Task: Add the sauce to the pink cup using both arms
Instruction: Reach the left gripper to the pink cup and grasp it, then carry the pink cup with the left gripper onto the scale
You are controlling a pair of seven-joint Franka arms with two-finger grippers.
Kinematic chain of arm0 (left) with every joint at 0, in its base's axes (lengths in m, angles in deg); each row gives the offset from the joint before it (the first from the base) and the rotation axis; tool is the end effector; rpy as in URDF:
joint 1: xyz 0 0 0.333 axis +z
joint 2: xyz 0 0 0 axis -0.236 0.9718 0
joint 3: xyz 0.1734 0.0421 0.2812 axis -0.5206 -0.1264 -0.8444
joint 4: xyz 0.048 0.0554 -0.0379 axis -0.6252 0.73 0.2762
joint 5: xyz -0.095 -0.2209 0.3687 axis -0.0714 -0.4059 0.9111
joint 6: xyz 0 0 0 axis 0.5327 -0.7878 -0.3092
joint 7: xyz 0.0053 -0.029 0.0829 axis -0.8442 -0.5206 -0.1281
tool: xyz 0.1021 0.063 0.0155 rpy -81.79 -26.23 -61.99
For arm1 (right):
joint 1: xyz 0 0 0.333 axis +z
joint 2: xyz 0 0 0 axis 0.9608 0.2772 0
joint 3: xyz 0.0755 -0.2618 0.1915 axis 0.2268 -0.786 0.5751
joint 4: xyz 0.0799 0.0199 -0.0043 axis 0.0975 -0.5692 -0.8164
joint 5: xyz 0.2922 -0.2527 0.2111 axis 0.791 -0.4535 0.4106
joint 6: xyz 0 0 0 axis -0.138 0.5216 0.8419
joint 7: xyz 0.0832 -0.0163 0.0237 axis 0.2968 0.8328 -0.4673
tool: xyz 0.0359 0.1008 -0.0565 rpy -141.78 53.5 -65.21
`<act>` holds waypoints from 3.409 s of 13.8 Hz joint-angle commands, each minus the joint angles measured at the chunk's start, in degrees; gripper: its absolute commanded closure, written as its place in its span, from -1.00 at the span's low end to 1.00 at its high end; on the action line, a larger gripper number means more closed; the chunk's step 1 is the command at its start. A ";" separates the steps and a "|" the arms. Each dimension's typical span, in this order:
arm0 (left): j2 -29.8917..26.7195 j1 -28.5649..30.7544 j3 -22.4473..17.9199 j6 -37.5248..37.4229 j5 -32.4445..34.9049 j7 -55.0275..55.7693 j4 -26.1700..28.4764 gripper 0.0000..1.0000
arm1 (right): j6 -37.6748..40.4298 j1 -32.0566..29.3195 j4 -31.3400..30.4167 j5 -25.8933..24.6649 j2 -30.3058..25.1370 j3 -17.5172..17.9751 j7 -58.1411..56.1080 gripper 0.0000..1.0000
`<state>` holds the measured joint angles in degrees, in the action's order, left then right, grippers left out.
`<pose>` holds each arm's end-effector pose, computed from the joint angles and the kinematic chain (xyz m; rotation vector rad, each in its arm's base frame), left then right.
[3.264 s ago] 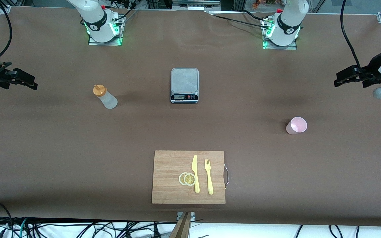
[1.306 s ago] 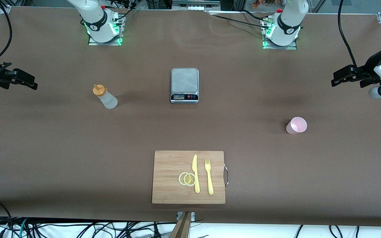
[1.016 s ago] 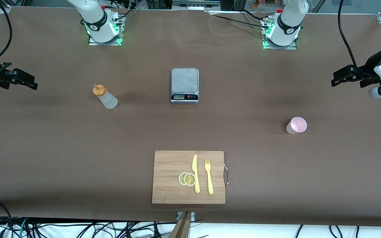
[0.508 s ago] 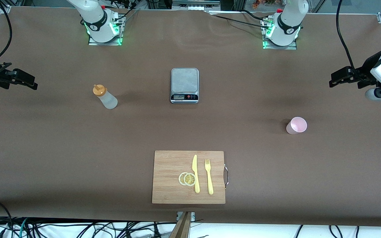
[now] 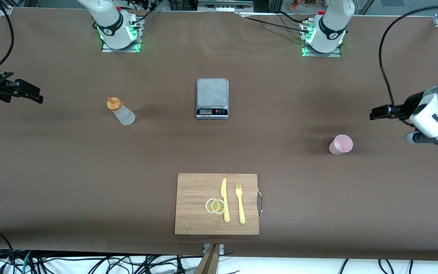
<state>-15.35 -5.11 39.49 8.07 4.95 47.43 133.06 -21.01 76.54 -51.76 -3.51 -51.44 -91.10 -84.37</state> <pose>0.6724 0.0079 0.4738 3.0520 0.0633 -0.3678 0.6207 -0.0212 0.5818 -3.1373 0.0263 0.0879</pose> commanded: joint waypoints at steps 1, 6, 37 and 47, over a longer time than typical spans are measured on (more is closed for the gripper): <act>3.69 1.48 0.15 6.35 0.53 -6.09 2.70 -1.00 | 0.40 -0.26 0.79 0.78 0.24 0.03 -1.01 -1.00; 5.72 1.48 -1.42 22.88 2.90 -8.65 15.43 -0.99 | 0.40 -0.26 0.79 0.78 0.24 -0.06 -1.09 -1.00; 4.76 -4.58 12.33 28.00 -0.97 12.39 17.04 1.00 | 0.57 -0.35 0.79 0.87 0.24 -0.06 -1.27 -1.00; 5.81 -21.88 24.41 31.50 -0.17 41.85 18.97 1.00 | 0.75 -0.44 0.79 0.87 0.24 -0.06 -1.18 -1.00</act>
<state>-9.79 -23.16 64.40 37.41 5.03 85.02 151.46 -20.98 76.44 -51.77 -3.50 -51.42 -91.14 -84.46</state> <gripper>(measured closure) 0.965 0.000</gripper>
